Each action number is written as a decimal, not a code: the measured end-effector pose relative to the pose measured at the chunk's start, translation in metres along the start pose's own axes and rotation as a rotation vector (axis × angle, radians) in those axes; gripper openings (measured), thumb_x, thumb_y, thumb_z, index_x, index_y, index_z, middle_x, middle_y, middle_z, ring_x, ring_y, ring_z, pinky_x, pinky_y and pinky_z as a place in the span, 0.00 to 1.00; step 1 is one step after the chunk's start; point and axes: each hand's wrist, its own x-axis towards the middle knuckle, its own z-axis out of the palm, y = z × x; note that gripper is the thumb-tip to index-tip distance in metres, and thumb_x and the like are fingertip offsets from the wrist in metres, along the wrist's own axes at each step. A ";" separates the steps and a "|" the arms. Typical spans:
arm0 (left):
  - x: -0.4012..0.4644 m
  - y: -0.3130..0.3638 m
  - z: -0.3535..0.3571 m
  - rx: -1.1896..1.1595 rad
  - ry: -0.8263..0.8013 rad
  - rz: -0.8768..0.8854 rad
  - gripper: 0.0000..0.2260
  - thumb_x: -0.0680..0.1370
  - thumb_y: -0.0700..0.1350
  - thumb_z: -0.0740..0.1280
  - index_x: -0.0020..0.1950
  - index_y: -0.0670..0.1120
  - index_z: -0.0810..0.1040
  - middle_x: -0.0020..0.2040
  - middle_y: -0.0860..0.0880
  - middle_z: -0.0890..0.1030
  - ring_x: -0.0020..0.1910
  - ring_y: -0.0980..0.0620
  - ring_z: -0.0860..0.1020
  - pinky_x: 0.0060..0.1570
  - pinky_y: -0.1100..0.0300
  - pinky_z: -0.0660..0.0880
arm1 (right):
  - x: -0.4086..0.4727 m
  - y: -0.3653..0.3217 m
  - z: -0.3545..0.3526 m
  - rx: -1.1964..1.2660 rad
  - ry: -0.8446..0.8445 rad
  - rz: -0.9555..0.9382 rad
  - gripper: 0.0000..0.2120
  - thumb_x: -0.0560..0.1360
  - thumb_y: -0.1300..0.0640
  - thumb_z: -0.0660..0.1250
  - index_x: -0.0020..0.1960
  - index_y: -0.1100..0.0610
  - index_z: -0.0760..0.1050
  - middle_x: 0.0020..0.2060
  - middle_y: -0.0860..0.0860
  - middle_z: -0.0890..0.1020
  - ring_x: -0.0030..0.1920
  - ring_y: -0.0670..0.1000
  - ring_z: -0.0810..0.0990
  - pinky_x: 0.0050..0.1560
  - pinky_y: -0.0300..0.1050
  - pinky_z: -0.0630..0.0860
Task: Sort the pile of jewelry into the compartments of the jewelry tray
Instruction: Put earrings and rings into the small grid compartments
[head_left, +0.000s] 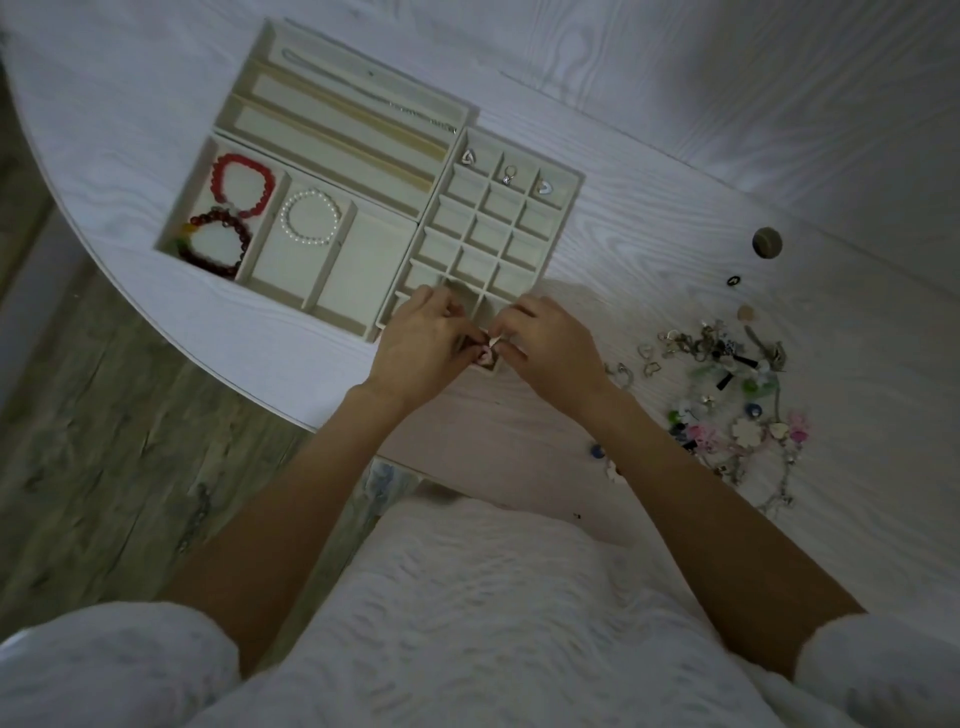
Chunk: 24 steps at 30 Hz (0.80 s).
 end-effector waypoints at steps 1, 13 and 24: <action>0.001 0.000 0.000 -0.012 -0.009 -0.011 0.07 0.66 0.45 0.78 0.42 0.47 0.85 0.41 0.44 0.77 0.40 0.41 0.74 0.39 0.59 0.67 | 0.000 0.001 0.000 0.005 0.004 -0.002 0.03 0.72 0.61 0.67 0.45 0.60 0.78 0.43 0.55 0.78 0.46 0.56 0.76 0.37 0.46 0.72; -0.009 -0.007 0.004 -0.247 0.011 -0.222 0.08 0.73 0.50 0.72 0.45 0.46 0.83 0.45 0.49 0.70 0.51 0.44 0.72 0.48 0.55 0.69 | 0.001 -0.002 -0.006 0.182 0.073 0.040 0.03 0.73 0.59 0.67 0.44 0.57 0.79 0.34 0.51 0.82 0.33 0.50 0.78 0.33 0.41 0.73; -0.012 0.012 0.004 0.021 0.129 -0.259 0.17 0.72 0.58 0.64 0.36 0.46 0.83 0.42 0.45 0.78 0.43 0.43 0.75 0.43 0.54 0.70 | -0.009 -0.013 0.010 0.161 0.144 0.174 0.04 0.70 0.58 0.71 0.45 0.55 0.79 0.38 0.49 0.81 0.39 0.48 0.71 0.36 0.41 0.68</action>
